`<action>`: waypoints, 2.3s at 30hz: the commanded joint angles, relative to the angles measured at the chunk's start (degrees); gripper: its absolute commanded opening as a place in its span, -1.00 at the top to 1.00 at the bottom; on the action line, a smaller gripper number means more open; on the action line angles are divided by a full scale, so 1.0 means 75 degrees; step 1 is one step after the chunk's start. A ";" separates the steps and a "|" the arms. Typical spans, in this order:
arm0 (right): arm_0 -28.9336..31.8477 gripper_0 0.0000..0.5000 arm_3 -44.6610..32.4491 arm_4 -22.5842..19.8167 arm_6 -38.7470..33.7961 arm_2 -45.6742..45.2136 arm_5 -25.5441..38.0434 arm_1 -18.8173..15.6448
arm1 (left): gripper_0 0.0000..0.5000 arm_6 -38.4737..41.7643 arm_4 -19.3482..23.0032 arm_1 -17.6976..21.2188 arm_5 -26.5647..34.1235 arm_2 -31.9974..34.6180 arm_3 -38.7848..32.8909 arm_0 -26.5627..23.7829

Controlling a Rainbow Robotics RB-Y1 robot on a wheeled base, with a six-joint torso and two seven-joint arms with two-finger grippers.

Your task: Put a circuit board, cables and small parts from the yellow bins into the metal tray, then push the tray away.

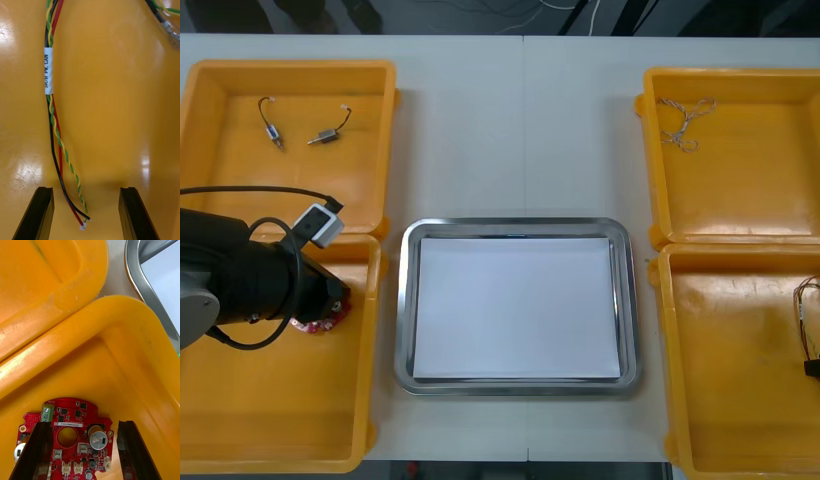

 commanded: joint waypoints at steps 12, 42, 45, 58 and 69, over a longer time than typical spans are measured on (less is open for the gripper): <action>0.0366 -1.00 -0.0005 0.0290 0.0282 0.0185 -0.0389 0.0305 | -1.00 -0.0767 -0.0299 0.0314 -0.0565 -0.0601 0.0329 0.0137; 0.0448 1.00 -0.0005 0.0442 0.0399 0.0197 -0.0788 0.0563 | -1.00 -0.0813 -0.0533 0.0384 -0.0753 -0.1047 0.0387 0.0137; 0.0436 1.00 -0.0052 0.0442 0.0376 0.0173 -0.0800 0.0563 | -1.00 -0.0813 -0.0604 0.0384 -0.0753 -0.1070 0.0387 0.0137; 0.0389 1.00 -0.1060 0.0395 0.0306 -0.0635 0.0560 0.0563 | 1.00 -0.0767 -0.0697 0.0396 -0.0753 -0.1105 0.0399 0.0137; 0.0389 1.00 -0.2103 0.0325 0.0001 -0.1045 0.1497 0.0598 | 1.00 -0.0767 -0.0510 0.0606 -0.0776 -0.1012 0.0376 0.0149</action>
